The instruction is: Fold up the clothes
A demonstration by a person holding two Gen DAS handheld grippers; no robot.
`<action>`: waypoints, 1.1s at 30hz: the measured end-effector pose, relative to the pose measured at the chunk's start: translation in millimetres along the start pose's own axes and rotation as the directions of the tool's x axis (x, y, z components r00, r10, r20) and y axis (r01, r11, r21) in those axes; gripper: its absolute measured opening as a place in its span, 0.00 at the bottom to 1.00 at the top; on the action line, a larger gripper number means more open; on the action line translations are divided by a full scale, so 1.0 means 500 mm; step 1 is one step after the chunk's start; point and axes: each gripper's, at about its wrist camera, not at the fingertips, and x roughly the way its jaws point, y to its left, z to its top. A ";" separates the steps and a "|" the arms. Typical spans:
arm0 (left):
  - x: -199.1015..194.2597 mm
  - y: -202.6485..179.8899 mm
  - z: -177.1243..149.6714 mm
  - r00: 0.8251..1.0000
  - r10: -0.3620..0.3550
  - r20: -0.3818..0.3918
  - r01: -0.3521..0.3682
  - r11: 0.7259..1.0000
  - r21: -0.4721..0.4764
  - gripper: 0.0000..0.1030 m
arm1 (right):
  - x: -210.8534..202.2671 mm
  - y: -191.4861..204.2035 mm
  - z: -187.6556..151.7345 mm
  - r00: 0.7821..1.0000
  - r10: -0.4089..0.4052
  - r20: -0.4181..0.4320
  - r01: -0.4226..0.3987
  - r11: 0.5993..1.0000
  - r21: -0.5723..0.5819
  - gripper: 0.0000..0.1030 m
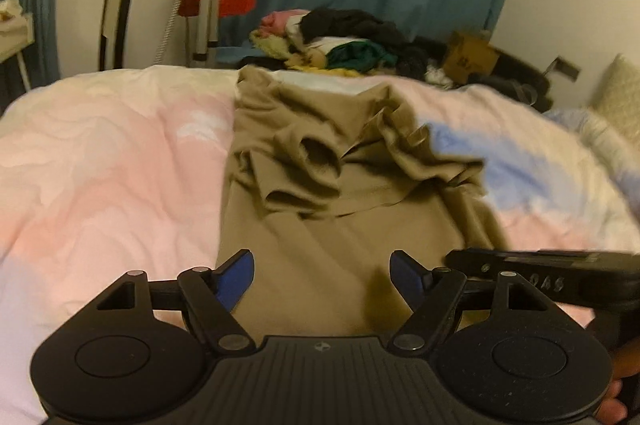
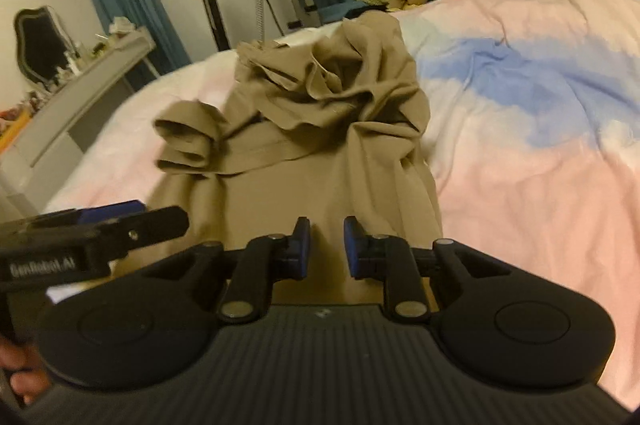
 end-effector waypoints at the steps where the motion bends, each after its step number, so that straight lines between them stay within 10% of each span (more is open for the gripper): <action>1: 0.010 0.000 -0.006 1.000 0.011 -0.009 -0.011 1.000 0.003 0.74 | 0.006 -0.005 -0.002 1.000 -0.014 0.003 0.014 1.000 0.001 0.20; 12: 0.024 0.015 -0.021 0.998 0.040 -0.045 -0.040 0.999 0.007 0.73 | 0.011 -0.071 -0.010 0.987 -0.150 0.051 0.145 0.985 0.093 0.13; 20: -0.093 0.056 -0.028 0.996 -0.083 -0.031 0.075 0.976 -0.203 0.74 | -0.080 -0.086 -0.015 0.993 -0.061 0.099 0.032 0.963 0.267 0.19; 23: -0.141 0.071 -0.053 0.986 -0.167 -0.012 0.156 0.943 -0.294 0.79 | -0.120 -0.088 -0.031 0.991 0.041 0.128 -0.085 0.929 0.360 0.33; 25: -0.155 0.077 -0.074 0.978 -0.210 -0.010 0.194 0.919 -0.342 0.80 | -0.137 -0.088 -0.047 0.983 0.107 0.147 -0.160 0.891 0.425 0.82; 26: -0.151 0.080 -0.082 0.972 -0.232 -0.021 0.207 0.903 -0.376 0.80 | -0.140 -0.088 -0.064 0.977 0.148 0.153 -0.203 0.860 0.469 0.89; 33: -0.032 0.119 -0.125 0.937 -0.344 -0.057 0.219 0.707 -0.672 0.77 | -0.062 -0.070 -0.135 0.933 0.354 0.065 -0.304 0.681 0.666 0.88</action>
